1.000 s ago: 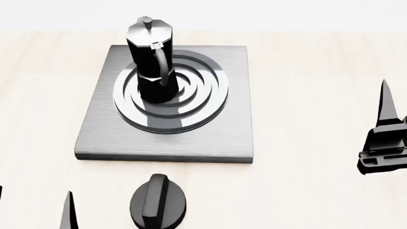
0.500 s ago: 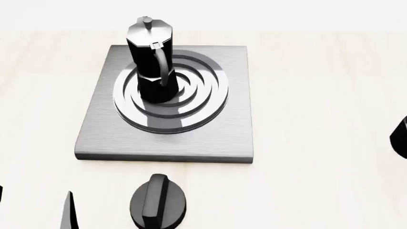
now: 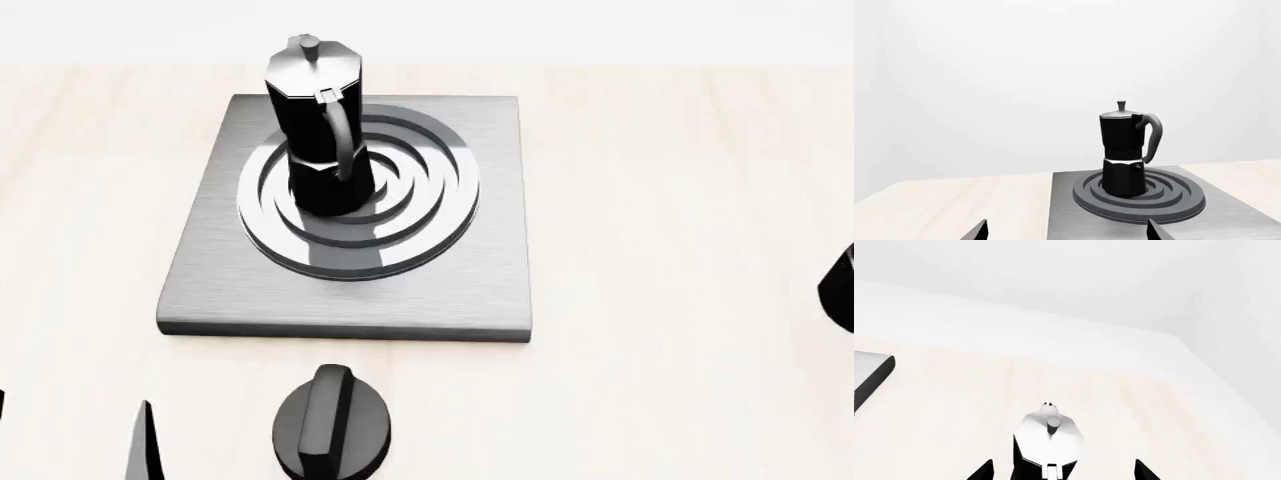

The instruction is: Put both moka pots on the stove.

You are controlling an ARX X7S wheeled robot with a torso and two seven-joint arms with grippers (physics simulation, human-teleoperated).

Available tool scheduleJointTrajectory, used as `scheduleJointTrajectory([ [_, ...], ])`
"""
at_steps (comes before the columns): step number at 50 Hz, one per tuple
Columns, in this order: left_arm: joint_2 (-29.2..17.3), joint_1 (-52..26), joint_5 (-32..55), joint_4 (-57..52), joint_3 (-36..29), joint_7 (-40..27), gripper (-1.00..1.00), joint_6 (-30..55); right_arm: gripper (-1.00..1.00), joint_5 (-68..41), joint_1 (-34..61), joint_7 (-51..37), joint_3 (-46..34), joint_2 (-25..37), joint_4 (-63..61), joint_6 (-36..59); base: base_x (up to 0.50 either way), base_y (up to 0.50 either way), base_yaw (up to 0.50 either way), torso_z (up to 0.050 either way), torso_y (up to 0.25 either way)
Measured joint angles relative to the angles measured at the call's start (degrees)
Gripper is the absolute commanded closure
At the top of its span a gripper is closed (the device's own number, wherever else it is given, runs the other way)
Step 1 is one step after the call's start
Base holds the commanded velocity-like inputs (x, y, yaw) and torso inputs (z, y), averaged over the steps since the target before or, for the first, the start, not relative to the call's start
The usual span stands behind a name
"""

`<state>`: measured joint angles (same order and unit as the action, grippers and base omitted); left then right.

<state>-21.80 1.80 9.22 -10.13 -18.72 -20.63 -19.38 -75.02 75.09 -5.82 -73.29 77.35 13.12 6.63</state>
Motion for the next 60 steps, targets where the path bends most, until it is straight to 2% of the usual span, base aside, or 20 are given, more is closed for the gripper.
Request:
scheduleJointTrajectory([
  [17,-0.2,0.1,0.1,-0.5,-0.2,-0.3,-1.00,0.3,-1.00,-0.4,-0.4,4.4,-0.7,-4.0,9.0,3.8,0.00,0.00,0.00,0.000,0.000],
  [60,-0.9,-0.6,0.9,0.1,-0.4,-0.2,-1.00,0.4,-1.00,0.6,-4.5,6.7,-1.3,-15.8,25.8,0.7,0.00,0.00,0.00,0.000,0.000],
])
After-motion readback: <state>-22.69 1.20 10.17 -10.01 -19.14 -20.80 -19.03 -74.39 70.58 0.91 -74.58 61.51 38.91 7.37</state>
